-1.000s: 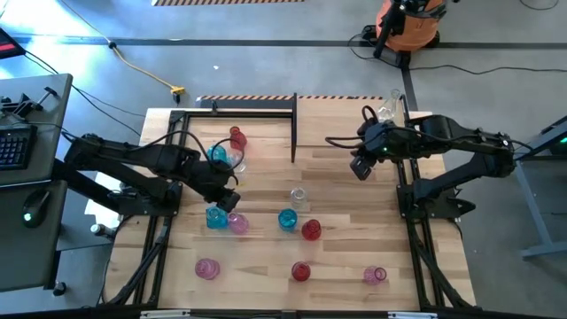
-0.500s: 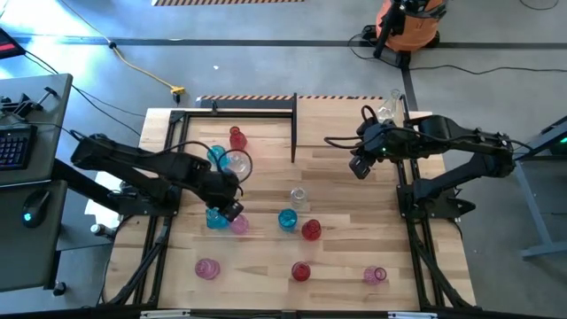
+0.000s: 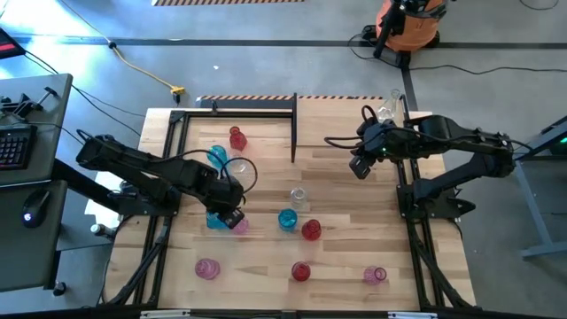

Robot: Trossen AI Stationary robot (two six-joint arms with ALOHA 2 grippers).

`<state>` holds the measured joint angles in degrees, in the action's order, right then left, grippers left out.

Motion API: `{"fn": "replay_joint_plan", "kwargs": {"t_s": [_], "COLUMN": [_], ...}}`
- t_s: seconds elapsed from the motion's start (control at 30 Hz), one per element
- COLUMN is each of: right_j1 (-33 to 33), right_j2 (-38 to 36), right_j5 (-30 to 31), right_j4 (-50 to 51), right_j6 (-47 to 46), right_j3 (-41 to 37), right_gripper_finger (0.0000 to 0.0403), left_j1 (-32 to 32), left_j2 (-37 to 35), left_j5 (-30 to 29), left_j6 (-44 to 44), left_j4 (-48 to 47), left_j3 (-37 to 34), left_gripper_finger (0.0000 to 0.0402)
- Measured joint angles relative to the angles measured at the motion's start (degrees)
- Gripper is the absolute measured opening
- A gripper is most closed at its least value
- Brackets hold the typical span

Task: Sort vases onto shelf
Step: Put the top pink vase on the shelf

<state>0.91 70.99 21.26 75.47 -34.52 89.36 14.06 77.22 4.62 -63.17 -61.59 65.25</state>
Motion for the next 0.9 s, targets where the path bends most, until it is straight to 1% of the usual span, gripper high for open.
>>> {"fn": "replay_joint_plan", "kwargs": {"t_s": [0.5, 0.6, 0.9], "right_j1": [0.0, 0.0, 0.0], "right_j2": [0.0, 0.0, 0.0], "right_j5": [0.0, 0.0, 0.0], "right_j4": [0.1, 0.1, 0.1], "right_j6": [0.0, 0.0, 0.0], "right_j3": [0.0, 0.0, 0.0], "right_gripper_finger": [0.0110, 0.0110, 0.0110], "left_j1": [-0.1, -0.1, -0.2], "left_j2": [4.5, 4.5, 4.5], "left_j5": [0.2, 0.2, 0.6], "left_j6": [0.8, 0.8, 0.9], "left_j4": [-0.3, -0.3, 0.4], "left_j3": [0.0, 0.0, 0.1], "left_gripper_finger": [0.0102, 0.0088, 0.0026]}}
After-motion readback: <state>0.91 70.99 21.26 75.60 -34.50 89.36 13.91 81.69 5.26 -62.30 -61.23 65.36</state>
